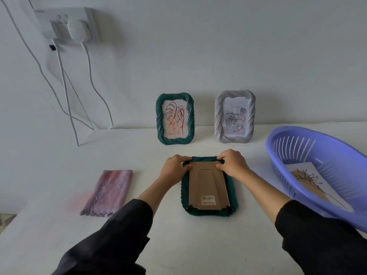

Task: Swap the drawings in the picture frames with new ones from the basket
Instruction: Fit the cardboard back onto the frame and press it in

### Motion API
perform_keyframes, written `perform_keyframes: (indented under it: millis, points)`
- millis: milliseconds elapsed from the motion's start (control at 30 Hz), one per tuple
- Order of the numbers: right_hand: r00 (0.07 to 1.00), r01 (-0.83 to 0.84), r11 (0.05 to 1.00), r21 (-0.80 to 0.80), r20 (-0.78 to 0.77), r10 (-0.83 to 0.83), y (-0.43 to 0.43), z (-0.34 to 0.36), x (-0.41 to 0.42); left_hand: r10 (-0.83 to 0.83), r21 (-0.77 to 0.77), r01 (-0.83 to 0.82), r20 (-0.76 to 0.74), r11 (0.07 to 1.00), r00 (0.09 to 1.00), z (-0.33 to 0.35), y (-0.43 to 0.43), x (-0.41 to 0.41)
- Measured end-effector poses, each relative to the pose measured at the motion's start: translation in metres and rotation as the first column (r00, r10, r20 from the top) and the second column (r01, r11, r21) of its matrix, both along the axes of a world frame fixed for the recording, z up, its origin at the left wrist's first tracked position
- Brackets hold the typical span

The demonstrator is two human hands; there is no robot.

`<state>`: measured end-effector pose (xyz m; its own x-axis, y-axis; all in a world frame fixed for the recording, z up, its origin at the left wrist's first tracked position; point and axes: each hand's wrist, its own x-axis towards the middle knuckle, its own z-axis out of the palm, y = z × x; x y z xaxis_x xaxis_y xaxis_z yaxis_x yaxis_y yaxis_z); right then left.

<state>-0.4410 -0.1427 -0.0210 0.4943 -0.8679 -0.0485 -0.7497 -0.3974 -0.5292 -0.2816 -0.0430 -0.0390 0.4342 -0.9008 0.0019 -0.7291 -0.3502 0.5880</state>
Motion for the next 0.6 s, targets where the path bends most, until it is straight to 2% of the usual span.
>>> perform_keyframes:
  millis: [233,433,600]
  points:
    - [0.999,-0.017,1.000,0.018,-0.046,0.017,-0.009,0.002,0.004,-0.038,-0.005,0.038,-0.021,0.999,0.999,-0.001,-0.004,0.006]
    - [0.999,-0.035,0.999,0.017,-0.039,0.035,-0.011,0.002,0.005,-0.111,0.087,0.110,0.000,0.990,0.994,0.002,-0.010,0.015]
    - [0.997,-0.058,0.998,0.015,-0.043,0.058,-0.010,0.000,0.004,-0.109,0.082,0.110,-0.007,0.991,0.994,0.003,-0.011,0.016]
